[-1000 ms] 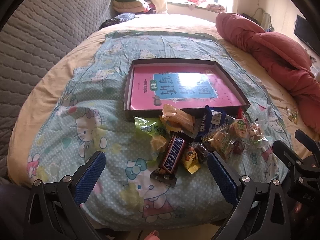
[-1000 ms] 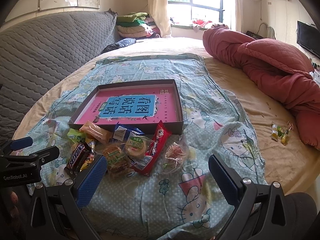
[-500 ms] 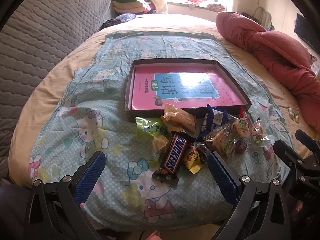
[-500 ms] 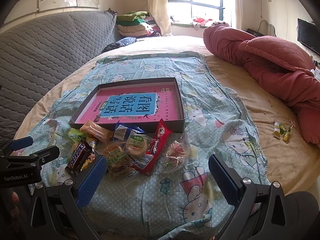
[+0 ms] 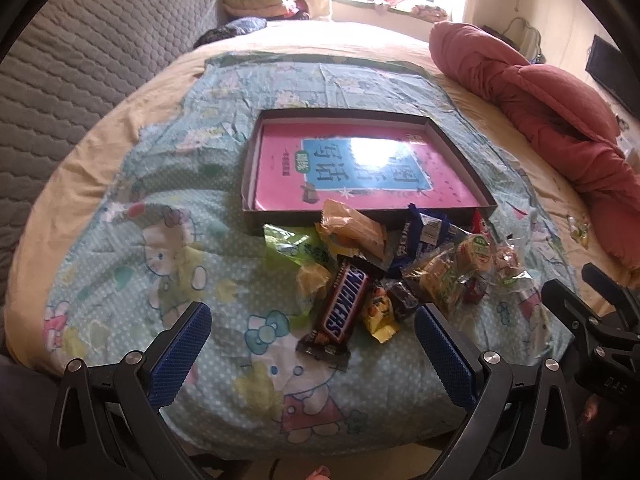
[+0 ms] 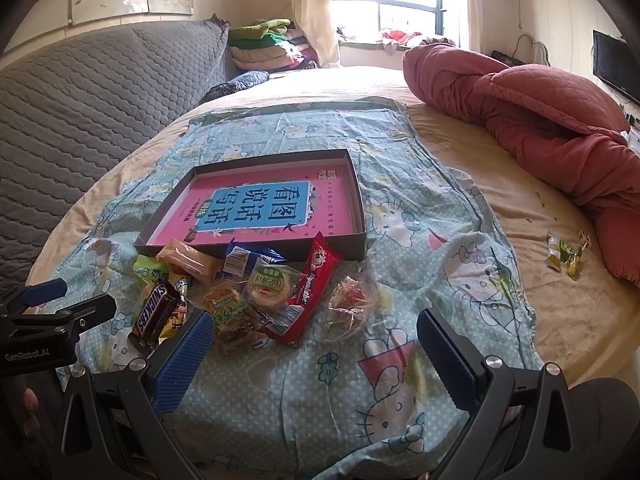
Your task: Organize snacks
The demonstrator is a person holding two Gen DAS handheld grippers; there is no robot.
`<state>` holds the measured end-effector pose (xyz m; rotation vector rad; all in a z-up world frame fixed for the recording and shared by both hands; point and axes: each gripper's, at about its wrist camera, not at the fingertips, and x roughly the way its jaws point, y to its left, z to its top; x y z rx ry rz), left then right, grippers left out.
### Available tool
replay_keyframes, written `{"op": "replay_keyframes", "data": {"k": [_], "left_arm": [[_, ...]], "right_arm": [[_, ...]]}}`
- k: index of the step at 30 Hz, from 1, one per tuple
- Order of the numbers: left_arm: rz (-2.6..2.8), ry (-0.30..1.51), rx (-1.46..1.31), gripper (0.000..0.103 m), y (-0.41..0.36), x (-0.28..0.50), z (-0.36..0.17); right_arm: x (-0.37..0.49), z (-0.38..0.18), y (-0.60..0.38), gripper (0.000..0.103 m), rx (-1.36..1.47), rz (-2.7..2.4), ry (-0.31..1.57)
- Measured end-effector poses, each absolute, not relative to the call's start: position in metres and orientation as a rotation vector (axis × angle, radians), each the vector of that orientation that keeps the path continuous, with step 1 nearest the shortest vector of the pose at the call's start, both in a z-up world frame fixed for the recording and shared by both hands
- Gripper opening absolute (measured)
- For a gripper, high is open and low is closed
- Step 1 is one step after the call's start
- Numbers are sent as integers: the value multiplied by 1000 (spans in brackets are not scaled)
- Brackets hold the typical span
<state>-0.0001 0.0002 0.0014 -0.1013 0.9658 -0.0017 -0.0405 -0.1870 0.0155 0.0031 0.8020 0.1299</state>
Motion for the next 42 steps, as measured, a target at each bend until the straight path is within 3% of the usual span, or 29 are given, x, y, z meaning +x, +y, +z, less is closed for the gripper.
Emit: {"op": "replay_keyframes", "data": {"k": [23, 30, 33, 38, 42], "left_arm": [[-79, 1164, -255, 102, 23, 24, -50], [-50, 1150, -296, 101, 45, 35, -55], [-50, 1130, -344, 96, 56, 42, -54], [-126, 1153, -457, 76, 59, 53, -67], [-153, 1135, -473, 70, 56, 58, -68]], "right_arm": [[-23, -3, -221, 102, 142, 64, 899], [-18, -6, -228, 102, 169, 59, 908], [-15, -9, -229, 102, 177, 57, 919], [-9, -15, -232, 102, 204, 57, 940], [-7, -21, -236, 102, 222, 42, 964]]}}
